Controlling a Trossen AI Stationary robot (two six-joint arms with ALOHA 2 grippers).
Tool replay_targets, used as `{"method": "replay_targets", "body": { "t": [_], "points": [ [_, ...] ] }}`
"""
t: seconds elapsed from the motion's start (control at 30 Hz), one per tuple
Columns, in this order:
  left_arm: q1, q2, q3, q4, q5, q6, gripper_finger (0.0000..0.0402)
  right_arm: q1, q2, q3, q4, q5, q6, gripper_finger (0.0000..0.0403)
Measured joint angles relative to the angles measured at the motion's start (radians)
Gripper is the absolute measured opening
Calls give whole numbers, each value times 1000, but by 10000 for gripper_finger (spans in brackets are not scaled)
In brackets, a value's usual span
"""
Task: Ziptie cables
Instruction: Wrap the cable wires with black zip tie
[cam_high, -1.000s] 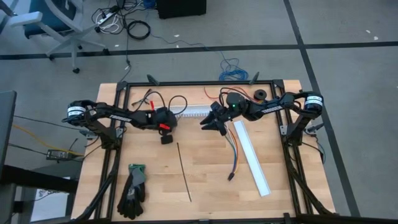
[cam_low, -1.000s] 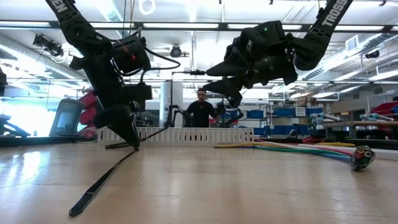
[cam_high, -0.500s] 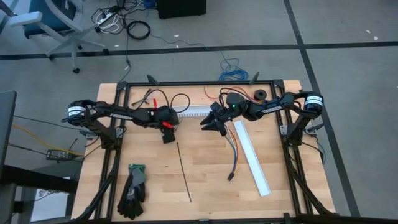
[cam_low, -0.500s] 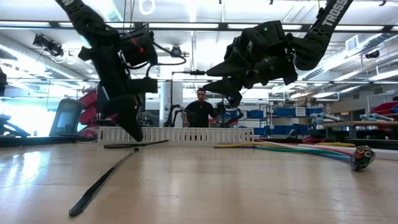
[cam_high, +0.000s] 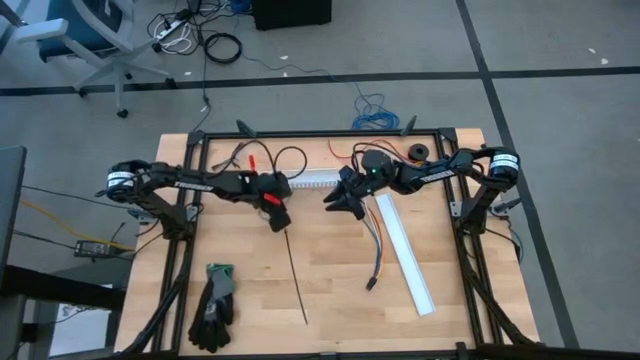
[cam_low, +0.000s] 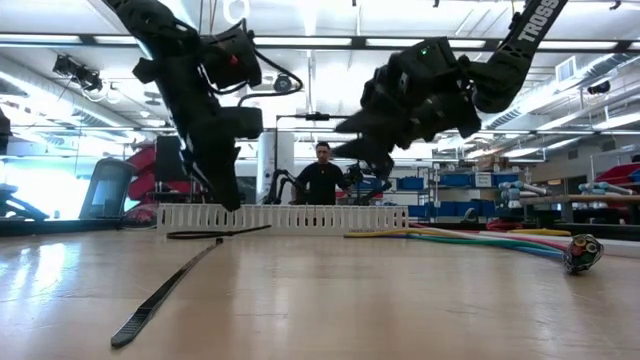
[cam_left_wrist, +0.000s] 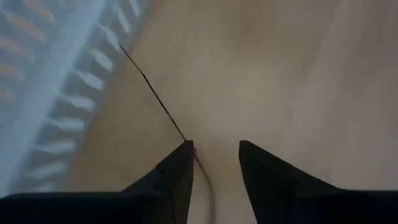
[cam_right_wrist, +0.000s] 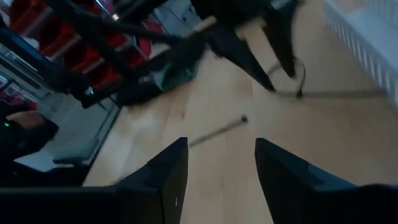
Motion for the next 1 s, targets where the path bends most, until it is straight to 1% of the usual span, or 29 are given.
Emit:
{"method": "replay_targets", "body": {
  "t": [0.07,0.2,0.37,0.47,0.6,0.7,0.77,0.83,1.0],
  "points": [
    [-30,0,0,-1,-3,-67,132,-2,0,0,-65,0,-19,174],
    [-101,0,0,-11,-48,-215,126,-3,0,-1,-173,-1,-63,174],
    [-168,0,0,-10,-107,-399,122,32,0,-4,-199,-3,-71,174],
    [-208,0,0,-10,-149,-498,120,63,0,-4,-178,36,-61,174],
    [-274,0,0,-10,-202,-597,120,123,0,-3,-184,180,-64,171],
    [-339,0,0,-10,-259,-684,120,177,-1,-3,-240,279,-65,166],
    [-390,0,0,-10,-300,-752,120,216,-8,-3,-296,338,-65,160],
    [-442,0,0,-9,-350,-819,120,260,-21,-3,-375,420,-66,153],
    [-561,16,0,26,-460,-986,120,396,-91,-3,-595,697,-62,134]
  ]
}}
